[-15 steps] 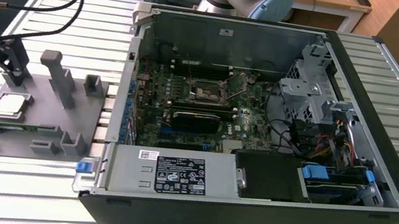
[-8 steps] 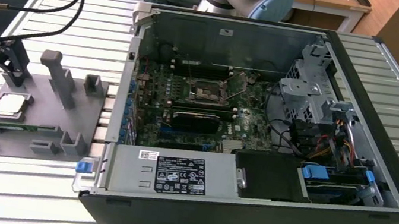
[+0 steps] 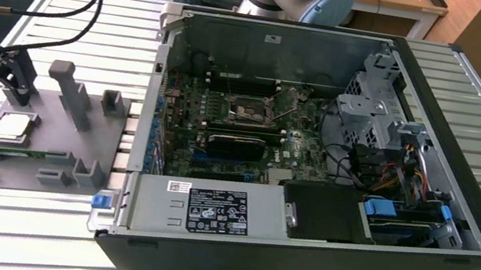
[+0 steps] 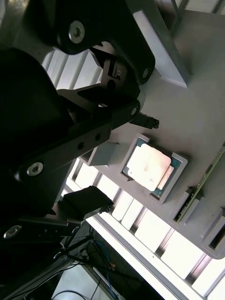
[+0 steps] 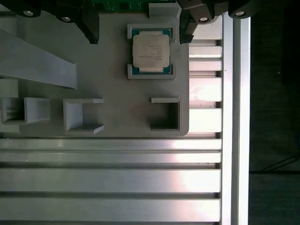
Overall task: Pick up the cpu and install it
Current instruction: 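Pick up the cpu and move it towards the insertion slot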
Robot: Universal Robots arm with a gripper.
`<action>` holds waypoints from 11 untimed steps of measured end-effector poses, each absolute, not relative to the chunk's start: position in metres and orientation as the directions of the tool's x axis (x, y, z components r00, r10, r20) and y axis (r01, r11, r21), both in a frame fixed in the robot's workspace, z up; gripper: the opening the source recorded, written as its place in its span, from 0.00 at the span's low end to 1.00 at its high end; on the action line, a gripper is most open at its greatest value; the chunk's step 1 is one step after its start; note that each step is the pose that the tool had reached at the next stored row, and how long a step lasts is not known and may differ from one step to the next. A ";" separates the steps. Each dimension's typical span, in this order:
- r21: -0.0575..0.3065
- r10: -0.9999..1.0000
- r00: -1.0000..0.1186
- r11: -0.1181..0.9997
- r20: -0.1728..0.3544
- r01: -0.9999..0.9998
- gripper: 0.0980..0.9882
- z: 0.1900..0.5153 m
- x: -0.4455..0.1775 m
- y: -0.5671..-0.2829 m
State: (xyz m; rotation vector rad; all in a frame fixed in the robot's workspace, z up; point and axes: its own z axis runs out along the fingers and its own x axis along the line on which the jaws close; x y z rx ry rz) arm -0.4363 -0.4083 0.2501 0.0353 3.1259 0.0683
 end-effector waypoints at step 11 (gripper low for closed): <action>0.044 0.023 -1.000 0.999 -0.014 0.022 0.76 0.247 -0.436 -0.408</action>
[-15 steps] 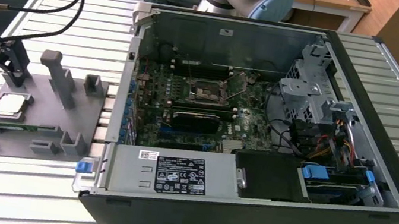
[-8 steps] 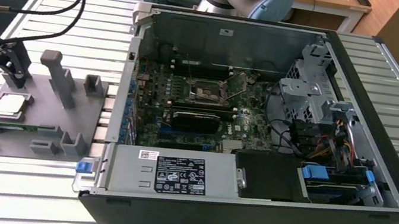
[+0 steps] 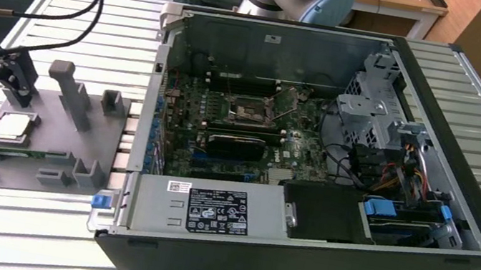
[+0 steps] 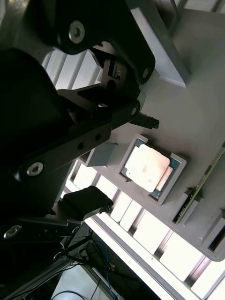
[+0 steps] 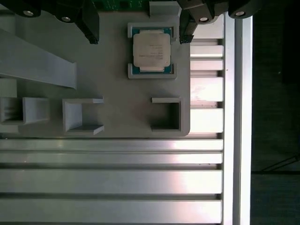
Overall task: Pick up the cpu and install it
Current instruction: 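Pick up the cpu and move it towards the insertion slot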
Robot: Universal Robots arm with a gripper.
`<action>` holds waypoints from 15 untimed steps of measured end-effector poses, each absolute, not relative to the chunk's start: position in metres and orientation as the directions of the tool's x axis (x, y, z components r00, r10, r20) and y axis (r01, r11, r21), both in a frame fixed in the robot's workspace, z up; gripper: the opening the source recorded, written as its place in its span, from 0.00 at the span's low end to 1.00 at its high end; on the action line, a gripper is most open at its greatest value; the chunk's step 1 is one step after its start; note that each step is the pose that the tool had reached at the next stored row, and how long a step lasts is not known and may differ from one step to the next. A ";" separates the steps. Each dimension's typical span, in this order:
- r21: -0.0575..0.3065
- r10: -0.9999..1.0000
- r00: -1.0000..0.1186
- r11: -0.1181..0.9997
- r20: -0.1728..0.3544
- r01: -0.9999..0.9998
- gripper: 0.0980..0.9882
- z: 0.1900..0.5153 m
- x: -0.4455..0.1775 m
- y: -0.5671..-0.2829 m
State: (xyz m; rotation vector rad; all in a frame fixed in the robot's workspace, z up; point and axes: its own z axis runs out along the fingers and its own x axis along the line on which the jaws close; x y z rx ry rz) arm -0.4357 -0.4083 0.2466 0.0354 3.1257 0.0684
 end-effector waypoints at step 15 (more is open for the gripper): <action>0.044 0.023 -1.000 0.999 -0.014 0.022 0.76 0.232 -0.436 -0.408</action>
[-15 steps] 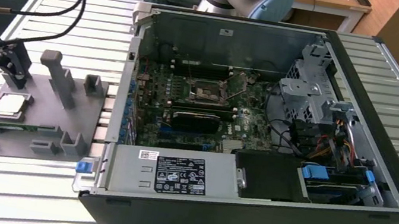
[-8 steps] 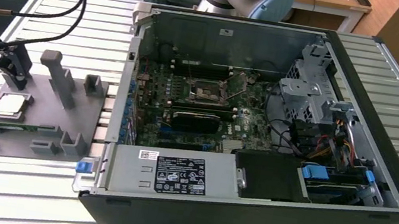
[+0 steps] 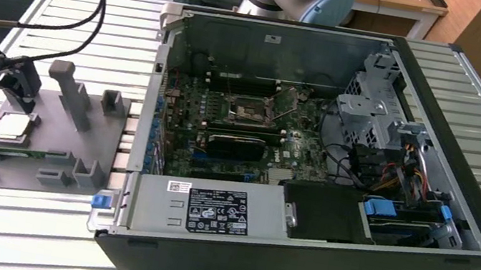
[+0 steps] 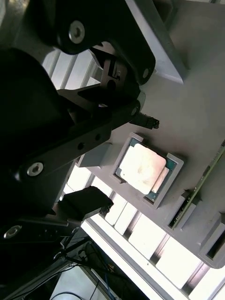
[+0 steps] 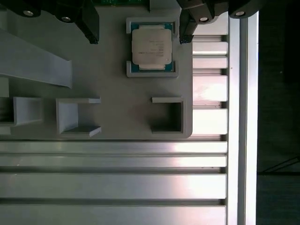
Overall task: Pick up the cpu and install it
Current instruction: 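Pick up the cpu and move it towards the insertion slot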
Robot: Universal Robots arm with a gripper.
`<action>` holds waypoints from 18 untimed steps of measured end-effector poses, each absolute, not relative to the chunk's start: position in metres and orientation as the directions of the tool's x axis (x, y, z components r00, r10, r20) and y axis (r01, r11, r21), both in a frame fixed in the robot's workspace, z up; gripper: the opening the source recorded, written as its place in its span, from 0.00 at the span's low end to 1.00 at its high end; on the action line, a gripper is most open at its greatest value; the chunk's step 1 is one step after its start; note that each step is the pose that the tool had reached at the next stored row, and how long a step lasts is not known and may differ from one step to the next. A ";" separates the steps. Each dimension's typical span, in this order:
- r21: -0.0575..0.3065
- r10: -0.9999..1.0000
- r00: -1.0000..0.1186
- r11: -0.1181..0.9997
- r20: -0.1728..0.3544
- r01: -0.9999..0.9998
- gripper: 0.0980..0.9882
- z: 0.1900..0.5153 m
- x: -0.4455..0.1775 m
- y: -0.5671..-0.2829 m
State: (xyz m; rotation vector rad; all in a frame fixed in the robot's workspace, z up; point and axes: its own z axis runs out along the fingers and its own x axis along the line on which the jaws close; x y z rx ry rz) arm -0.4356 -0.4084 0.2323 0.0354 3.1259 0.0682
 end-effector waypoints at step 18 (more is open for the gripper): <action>0.045 0.016 -1.000 0.999 -0.014 0.016 0.76 0.209 -0.436 -0.410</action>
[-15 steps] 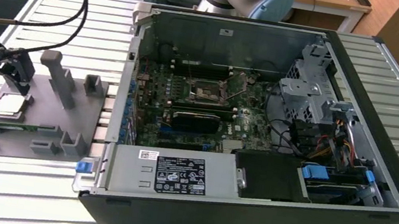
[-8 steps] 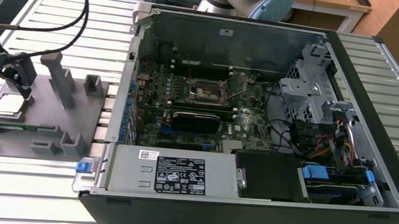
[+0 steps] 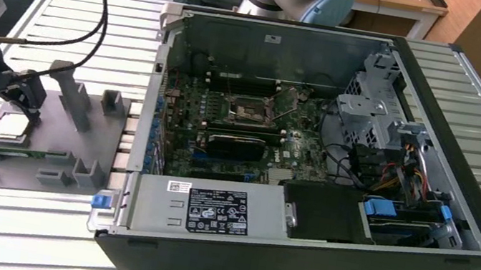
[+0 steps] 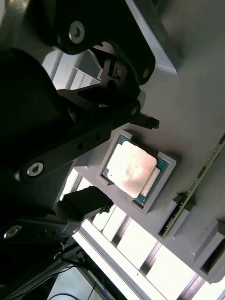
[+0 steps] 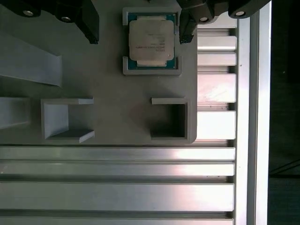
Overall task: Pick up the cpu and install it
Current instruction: 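Pick up the cpu and move it towards the insertion slot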
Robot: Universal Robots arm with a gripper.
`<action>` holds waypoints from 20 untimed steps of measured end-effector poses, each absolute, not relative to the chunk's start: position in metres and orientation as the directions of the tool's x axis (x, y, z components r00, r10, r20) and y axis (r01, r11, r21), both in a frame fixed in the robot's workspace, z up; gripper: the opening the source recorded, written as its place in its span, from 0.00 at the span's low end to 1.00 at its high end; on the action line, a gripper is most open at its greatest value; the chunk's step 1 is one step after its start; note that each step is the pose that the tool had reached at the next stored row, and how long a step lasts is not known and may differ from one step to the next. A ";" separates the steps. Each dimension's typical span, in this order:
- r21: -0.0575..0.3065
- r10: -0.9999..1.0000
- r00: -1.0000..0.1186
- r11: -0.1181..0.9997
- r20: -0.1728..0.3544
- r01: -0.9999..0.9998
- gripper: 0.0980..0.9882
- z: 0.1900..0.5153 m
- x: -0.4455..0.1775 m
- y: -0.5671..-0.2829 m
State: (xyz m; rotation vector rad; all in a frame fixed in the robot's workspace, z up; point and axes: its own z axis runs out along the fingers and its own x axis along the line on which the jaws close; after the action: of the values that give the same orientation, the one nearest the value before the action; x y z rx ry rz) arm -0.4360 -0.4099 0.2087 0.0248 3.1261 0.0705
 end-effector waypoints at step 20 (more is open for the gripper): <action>0.049 0.001 -1.000 0.999 -0.014 0.000 0.67 0.189 -0.442 -0.410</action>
State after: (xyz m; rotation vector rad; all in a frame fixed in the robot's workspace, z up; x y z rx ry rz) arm -0.4422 -0.4099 0.1894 0.0008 3.1264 0.0763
